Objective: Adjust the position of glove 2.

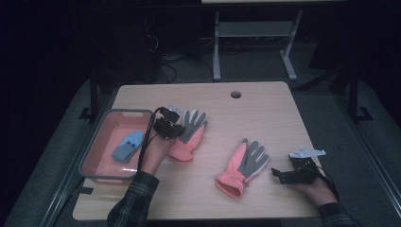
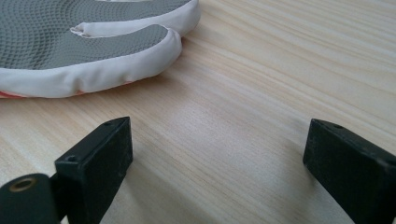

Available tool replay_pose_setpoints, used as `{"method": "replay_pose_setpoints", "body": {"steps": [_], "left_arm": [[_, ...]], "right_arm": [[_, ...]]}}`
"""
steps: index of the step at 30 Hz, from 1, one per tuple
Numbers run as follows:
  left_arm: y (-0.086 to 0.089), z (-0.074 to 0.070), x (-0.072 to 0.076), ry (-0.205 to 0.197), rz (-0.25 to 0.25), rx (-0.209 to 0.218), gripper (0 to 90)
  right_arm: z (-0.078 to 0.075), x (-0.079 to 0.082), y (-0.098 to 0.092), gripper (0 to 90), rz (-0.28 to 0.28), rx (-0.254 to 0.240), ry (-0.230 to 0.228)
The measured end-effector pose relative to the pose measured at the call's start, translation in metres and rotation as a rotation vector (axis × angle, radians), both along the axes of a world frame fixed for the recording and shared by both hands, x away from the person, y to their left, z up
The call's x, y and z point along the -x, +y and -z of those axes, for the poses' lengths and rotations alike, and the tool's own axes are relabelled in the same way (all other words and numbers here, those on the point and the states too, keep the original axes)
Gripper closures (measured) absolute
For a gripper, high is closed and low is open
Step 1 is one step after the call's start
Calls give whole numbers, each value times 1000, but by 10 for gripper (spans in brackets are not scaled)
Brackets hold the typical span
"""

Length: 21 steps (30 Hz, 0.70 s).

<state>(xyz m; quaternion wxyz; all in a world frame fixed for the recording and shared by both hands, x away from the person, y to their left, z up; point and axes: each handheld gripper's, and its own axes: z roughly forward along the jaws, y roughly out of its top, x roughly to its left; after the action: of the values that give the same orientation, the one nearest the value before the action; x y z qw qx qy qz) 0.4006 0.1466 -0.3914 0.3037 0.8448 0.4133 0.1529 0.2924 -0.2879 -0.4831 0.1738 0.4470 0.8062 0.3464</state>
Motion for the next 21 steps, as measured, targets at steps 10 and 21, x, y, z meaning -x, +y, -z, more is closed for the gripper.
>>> {"method": "replay_pose_setpoints", "body": {"steps": [10, 21], "left_arm": [[-30, 1, 13, -1, 105, 66, 762], [-34, -5, 15, -51, 100, 13, 814]], "right_arm": [[0, 0, 0, 79, 0, 1, 1], [-24, 11, 8, 741, -100, -54, -3]]}}
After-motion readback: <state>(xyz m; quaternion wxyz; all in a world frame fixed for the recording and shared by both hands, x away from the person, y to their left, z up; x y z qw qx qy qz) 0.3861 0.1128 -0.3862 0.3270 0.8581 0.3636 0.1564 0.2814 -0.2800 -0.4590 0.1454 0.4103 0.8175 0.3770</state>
